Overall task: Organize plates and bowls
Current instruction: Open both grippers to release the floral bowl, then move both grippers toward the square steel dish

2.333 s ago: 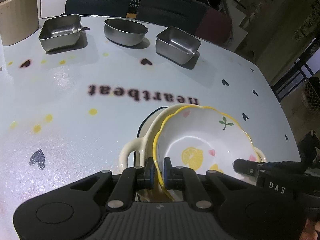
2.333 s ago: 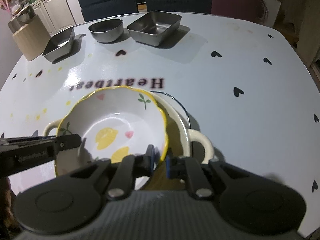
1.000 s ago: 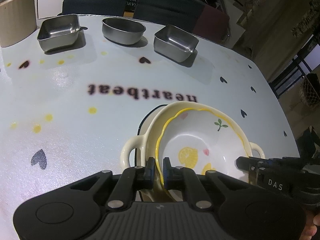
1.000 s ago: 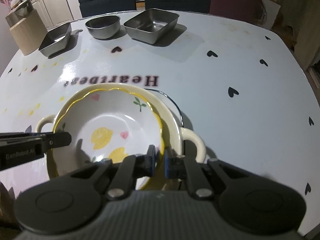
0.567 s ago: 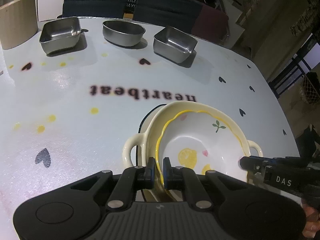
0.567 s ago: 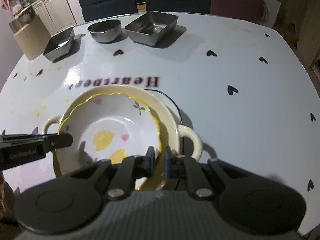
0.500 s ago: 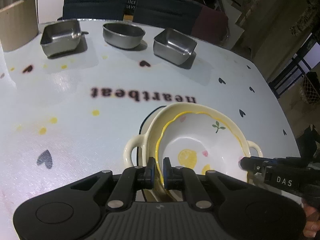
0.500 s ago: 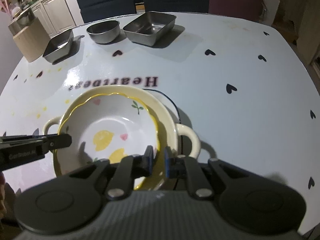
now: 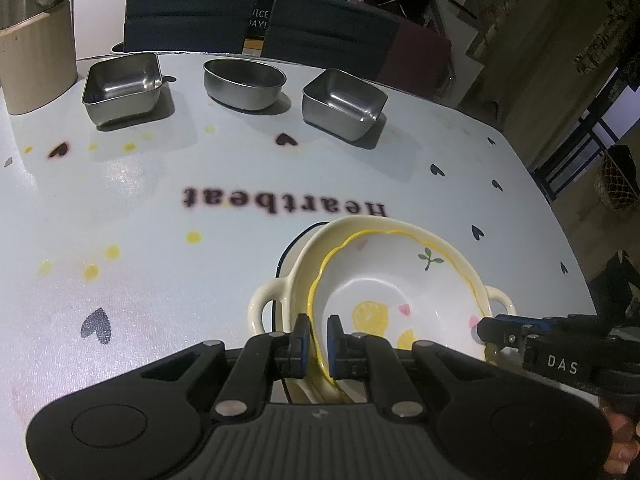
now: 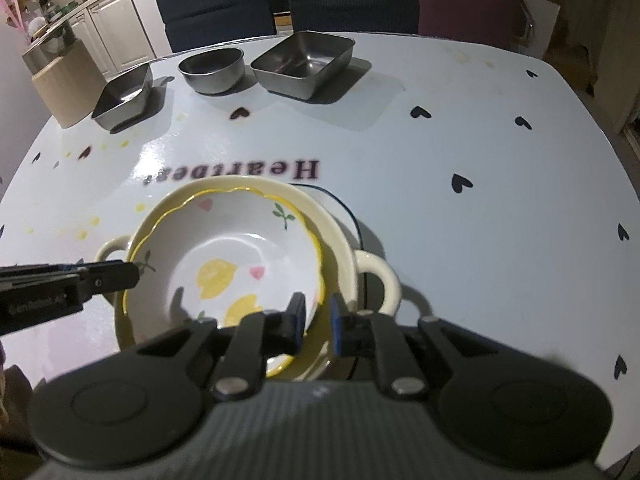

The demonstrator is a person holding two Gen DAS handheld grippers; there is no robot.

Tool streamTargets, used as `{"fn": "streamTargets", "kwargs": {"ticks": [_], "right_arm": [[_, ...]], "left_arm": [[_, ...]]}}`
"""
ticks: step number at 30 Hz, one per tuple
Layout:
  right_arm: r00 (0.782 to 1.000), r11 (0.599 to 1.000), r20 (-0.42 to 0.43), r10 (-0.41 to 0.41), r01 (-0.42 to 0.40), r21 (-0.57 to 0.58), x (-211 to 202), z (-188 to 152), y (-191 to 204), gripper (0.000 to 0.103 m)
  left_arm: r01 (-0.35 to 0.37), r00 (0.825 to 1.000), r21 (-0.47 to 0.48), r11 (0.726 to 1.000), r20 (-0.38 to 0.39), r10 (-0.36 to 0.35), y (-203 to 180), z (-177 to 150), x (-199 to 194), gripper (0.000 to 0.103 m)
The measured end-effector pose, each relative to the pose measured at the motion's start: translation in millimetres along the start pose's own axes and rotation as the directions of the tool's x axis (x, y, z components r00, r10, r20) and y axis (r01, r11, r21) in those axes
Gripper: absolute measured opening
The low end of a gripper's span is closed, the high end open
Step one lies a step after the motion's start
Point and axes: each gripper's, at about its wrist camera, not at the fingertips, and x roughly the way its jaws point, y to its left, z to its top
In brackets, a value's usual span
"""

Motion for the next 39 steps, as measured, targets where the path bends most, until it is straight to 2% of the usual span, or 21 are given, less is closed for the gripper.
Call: {"fn": "streamTargets", "kwargs": {"ticks": [2, 4, 6, 8, 9, 12, 14, 17, 18, 19, 21, 25, 29, 32, 35, 39], "right_arm": [[1.0, 1.0, 0.006, 0.001, -0.001, 0.002, -2.4, -0.2, -0.9, 0.015], [1.0, 1.0, 0.016, 0.006, -0.007, 0.009, -5.7, -0.1, -2.2, 0.015], [0.999, 1.0, 0.03, 0.012, -0.013, 0.018, -9.9, -0.2, -3.8, 0.017], [0.999, 1.0, 0.044, 0.015, -0.016, 0.025, -14.3, -1.1, -4.5, 0.02], [0.999, 0.999, 0.051, 0.018, -0.019, 0.028, -16.6, -1.0, -4.9, 0.026], [0.996, 0.999, 0.09, 0.018, -0.021, 0.041, -26.0, 0.6, -4.5, 0.056], [0.992, 0.999, 0.127, 0.013, -0.018, 0.037, -33.8, 3.0, -2.0, 0.061], [0.985, 0.998, 0.173, 0.021, -0.029, 0.047, -41.2, 7.7, 0.9, 0.079], [0.982, 0.998, 0.188, 0.021, -0.03, 0.048, -42.7, 9.9, 2.7, 0.09], [0.979, 0.998, 0.202, 0.022, -0.032, 0.048, -43.5, 12.8, 4.4, 0.098], [0.975, 0.998, 0.219, 0.032, -0.043, 0.046, -43.9, 20.2, 9.8, 0.102], [0.974, 0.998, 0.225, 0.03, -0.043, 0.054, -40.4, 42.3, 28.2, 0.102], [0.969, 0.998, 0.245, 0.039, -0.05, 0.039, -32.2, 68.0, 58.4, 0.103], [0.968, 0.994, 0.241, 0.069, -0.087, 0.065, -19.1, 90.3, 83.5, 0.103], [0.966, 0.984, 0.231, 0.114, -0.141, 0.104, 2.3, 112.5, 109.4, 0.103], [0.966, 0.961, 0.187, 0.181, -0.214, 0.177, 39.1, 138.2, 144.9, 0.103]], "left_arm": [[0.001, 1.0, -0.002, 1.0, 0.003, -0.001, -0.4, -0.4, -1.3, 0.011], [0.003, 1.0, -0.005, 1.0, 0.006, -0.003, 0.2, 0.2, -3.1, 0.022], [0.007, 1.0, -0.005, 1.0, 0.012, -0.007, 0.6, 1.3, -6.5, 0.043], [0.021, 0.999, -0.007, 1.0, 0.024, -0.02, 1.8, 4.3, -11.8, 0.052], [0.021, 0.999, -0.007, 1.0, 0.034, -0.02, 2.5, 6.5, -15.5, 0.061], [0.013, 0.997, 0.009, 1.0, 0.081, -0.013, 6.2, 15.6, -29.9, 0.076], [0.006, 0.993, 0.009, 1.0, 0.12, -0.007, 11.7, 23.6, -40.8, 0.084], [-0.029, 0.982, 0.015, 0.999, 0.187, 0.025, 24.6, 37.0, -56.0, 0.098], [-0.045, 0.977, 0.015, 0.999, 0.209, 0.041, 29.7, 40.7, -59.9, 0.103], [-0.056, 0.972, 0.016, 0.998, 0.23, 0.051, 35.9, 45.0, -63.4, 0.103], [-0.079, 0.966, -0.009, 0.997, 0.246, 0.079, 52.1, 55.7, -68.3, 0.103], [-0.098, 0.955, -0.077, 0.992, 0.272, 0.116, 86.6, 78.3, -74.1, 0.103], [-0.131, 0.934, -0.153, 0.979, 0.311, 0.174, 123.7, 95.7, -75.2, 0.103], [-0.131, 0.92, -0.265, 0.955, 0.326, 0.217, 154.0, 105.3, -74.5, 0.103], [-0.124, 0.898, -0.358, 0.926, 0.357, 0.258, 179.1, 113.8, -75.7, 0.103], [-0.145, 0.867, -0.405, 0.903, 0.387, 0.313, 204.8, 122.3, -76.4, 0.103]]}}
